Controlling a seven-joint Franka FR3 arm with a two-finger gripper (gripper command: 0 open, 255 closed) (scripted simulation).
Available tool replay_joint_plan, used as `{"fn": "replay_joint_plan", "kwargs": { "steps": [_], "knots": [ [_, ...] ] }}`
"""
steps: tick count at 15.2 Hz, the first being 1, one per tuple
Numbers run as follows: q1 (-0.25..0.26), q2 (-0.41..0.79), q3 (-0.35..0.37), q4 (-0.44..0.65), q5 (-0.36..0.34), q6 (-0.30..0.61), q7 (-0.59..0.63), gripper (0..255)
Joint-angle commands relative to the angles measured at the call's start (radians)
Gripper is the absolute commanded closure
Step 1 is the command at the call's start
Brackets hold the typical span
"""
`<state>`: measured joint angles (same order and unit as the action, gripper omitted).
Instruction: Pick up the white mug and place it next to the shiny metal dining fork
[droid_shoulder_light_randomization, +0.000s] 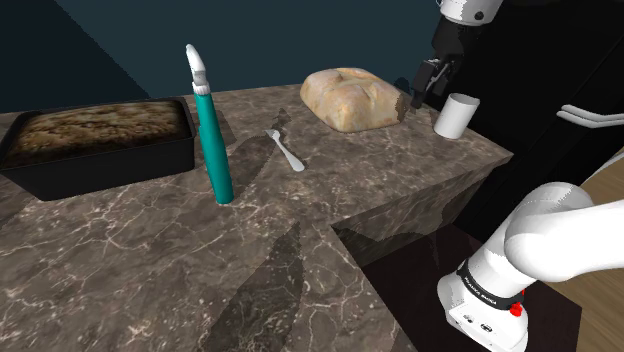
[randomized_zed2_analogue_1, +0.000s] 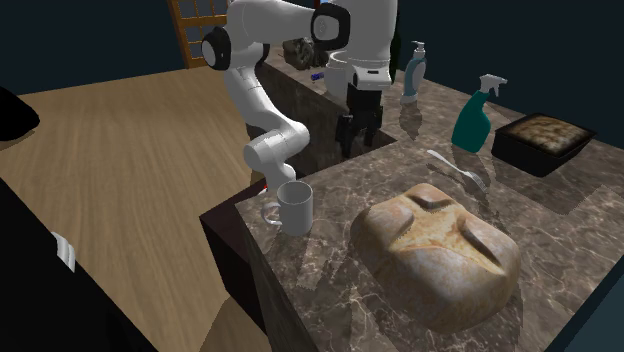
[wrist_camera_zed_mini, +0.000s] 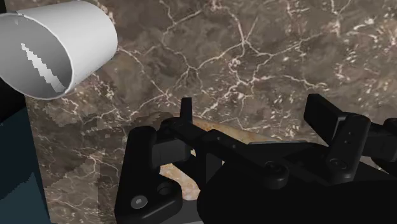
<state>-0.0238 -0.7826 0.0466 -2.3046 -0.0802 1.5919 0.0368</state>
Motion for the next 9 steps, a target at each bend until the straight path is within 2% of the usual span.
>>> {"fn": "replay_joint_plan", "kwargs": {
  "steps": [1, 9],
  "knots": [
    [0.0, 0.0, 0.0, 0.0, 0.0, 0.0, 0.0, 0],
    [-0.055, 0.112, -0.198, 0.074, -0.083, -0.106, -0.221, 0]
  ]
}}
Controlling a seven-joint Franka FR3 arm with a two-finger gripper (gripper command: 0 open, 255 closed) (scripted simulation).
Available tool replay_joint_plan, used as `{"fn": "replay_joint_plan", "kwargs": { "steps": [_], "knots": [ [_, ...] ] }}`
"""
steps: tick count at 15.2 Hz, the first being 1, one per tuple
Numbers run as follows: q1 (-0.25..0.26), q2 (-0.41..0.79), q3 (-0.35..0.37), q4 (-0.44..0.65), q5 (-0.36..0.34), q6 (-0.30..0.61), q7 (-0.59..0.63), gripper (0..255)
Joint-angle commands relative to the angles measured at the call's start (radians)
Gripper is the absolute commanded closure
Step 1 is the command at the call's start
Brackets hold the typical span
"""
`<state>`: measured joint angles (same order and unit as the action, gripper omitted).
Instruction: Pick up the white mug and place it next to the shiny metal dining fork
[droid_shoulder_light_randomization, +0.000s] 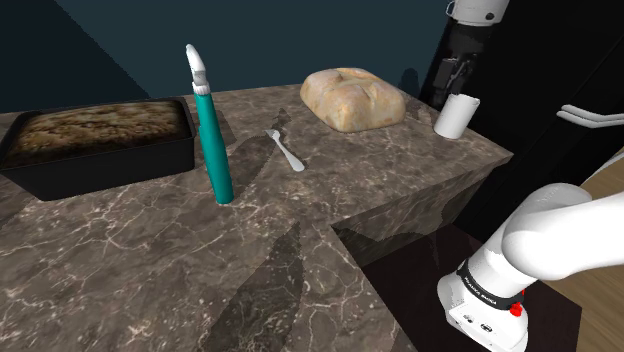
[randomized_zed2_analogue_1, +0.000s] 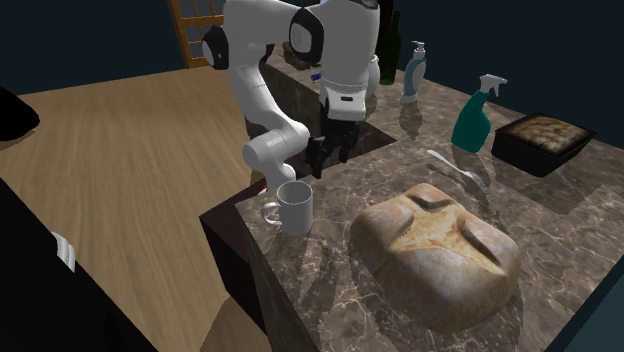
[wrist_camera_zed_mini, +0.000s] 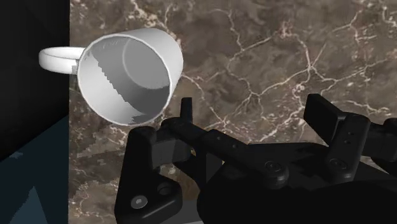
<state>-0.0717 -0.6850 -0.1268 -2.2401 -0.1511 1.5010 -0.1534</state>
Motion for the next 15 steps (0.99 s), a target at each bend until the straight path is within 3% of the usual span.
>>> {"fn": "replay_joint_plan", "kwargs": {
  "steps": [1, 4, 11, 15],
  "knots": [
    [-0.014, 0.034, -0.049, 0.024, -0.023, -0.027, -0.058, 0],
    [-0.031, 0.097, -0.116, 0.068, -0.055, -0.058, -0.139, 0],
    [-0.039, 0.064, -0.127, -0.048, -0.068, 0.024, -0.133, 0],
    [-0.039, 0.061, -0.128, -0.057, -0.069, 0.031, -0.133, 0]
  ]
}}
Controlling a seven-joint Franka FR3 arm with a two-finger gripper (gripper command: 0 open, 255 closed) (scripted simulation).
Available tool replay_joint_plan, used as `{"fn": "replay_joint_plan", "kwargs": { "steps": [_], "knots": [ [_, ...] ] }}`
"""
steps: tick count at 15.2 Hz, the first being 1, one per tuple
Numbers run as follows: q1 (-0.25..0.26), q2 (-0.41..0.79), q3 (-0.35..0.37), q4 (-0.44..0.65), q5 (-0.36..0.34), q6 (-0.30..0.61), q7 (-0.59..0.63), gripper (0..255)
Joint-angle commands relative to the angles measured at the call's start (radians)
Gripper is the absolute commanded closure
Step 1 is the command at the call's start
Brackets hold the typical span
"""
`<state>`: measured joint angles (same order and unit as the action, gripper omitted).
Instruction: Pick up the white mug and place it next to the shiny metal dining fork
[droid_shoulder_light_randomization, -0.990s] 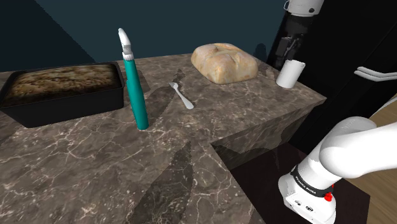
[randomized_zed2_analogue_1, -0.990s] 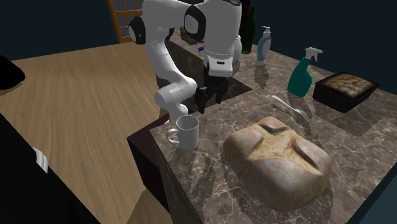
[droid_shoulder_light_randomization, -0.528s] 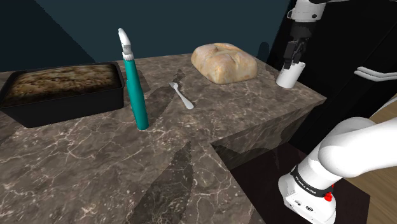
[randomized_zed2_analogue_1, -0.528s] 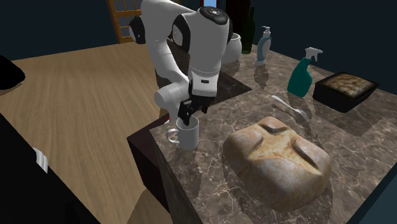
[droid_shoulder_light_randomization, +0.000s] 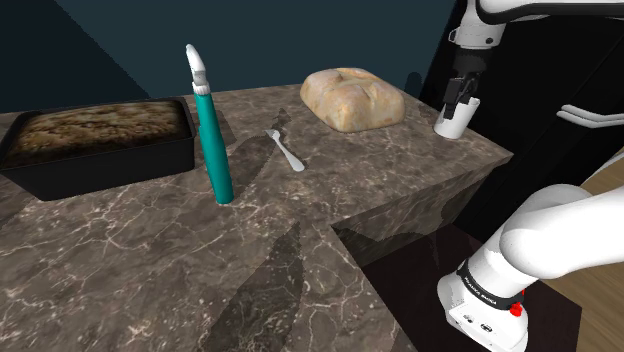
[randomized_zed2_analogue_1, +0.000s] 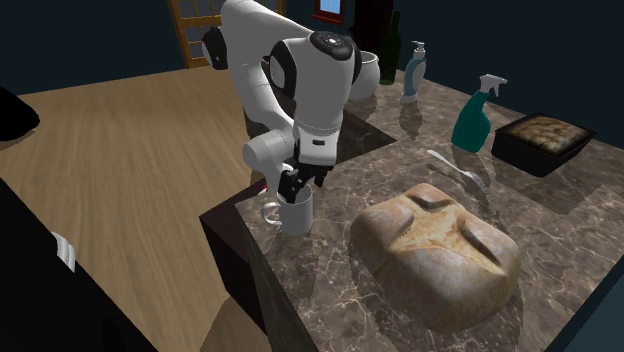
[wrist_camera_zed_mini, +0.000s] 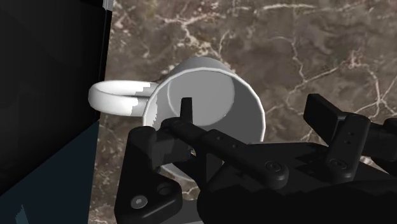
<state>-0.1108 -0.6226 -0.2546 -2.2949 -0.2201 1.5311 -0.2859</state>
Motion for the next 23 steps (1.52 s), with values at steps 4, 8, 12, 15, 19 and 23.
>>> {"fn": "replay_joint_plan", "kwargs": {
  "steps": [4, 8, 12, 15, 19, 23],
  "knots": [
    [0.0, -0.001, 0.0, -0.002, 0.0, 0.001, 0.0, 0],
    [0.0, -0.001, 0.0, -0.002, 0.0, 0.001, 0.0, 255],
    [0.0, -0.001, 0.0, -0.002, 0.0, 0.001, 0.0, 255],
    [0.0, -0.001, 0.0, -0.002, 0.0, 0.001, 0.0, 255],
    [0.002, 0.007, 0.006, 0.057, 0.005, -0.05, -0.005, 255],
    [0.004, 0.018, 0.011, 0.118, 0.01, -0.1, -0.011, 255]
  ]
}}
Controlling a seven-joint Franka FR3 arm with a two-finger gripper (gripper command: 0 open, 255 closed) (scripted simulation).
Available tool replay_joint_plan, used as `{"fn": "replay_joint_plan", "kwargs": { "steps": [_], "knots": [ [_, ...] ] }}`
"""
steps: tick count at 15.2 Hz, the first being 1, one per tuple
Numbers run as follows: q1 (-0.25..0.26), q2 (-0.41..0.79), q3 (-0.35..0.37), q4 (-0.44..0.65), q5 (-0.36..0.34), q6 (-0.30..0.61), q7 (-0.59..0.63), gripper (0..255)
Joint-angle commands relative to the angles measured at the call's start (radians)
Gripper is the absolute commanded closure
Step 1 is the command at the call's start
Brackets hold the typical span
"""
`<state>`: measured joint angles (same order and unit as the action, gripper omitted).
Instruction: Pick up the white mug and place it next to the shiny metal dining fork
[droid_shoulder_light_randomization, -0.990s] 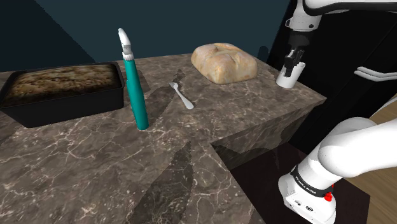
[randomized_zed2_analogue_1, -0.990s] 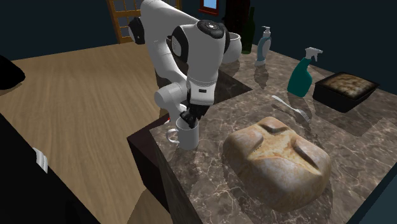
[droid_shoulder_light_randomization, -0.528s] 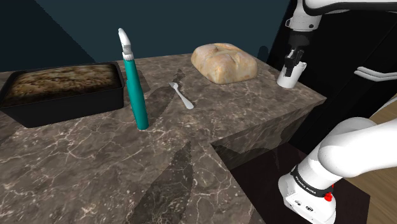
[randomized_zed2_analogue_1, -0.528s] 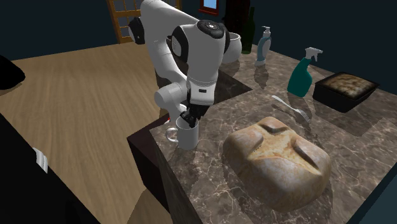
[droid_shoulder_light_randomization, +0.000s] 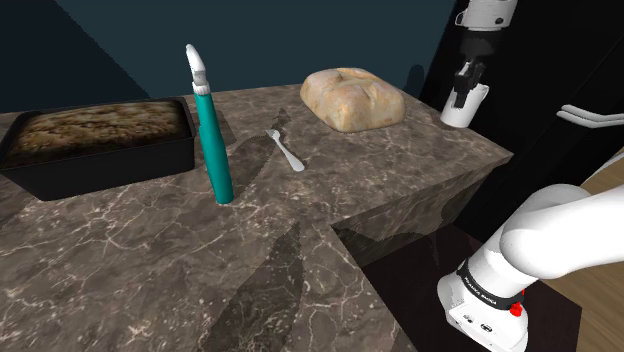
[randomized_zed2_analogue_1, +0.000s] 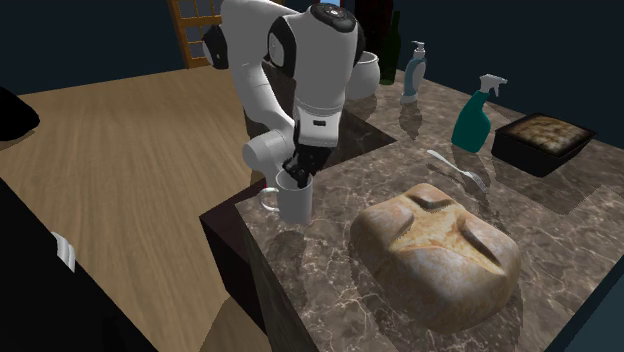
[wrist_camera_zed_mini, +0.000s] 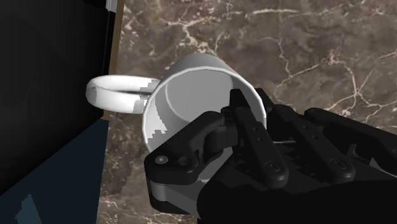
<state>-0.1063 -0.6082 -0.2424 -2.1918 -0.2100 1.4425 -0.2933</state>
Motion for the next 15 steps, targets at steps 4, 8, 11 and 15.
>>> {"fn": "replay_joint_plan", "kwargs": {
  "steps": [4, 8, 11, 15],
  "knots": [
    [0.002, 0.017, 0.004, 0.08, 0.004, -0.062, -0.01, 255],
    [0.004, 0.035, 0.008, 0.148, 0.008, -0.112, -0.017, 255],
    [0.006, 0.05, 0.011, 0.201, 0.011, -0.15, -0.022, 255],
    [0.008, 0.073, 0.013, 0.275, 0.014, -0.201, -0.03, 255]
  ]
}}
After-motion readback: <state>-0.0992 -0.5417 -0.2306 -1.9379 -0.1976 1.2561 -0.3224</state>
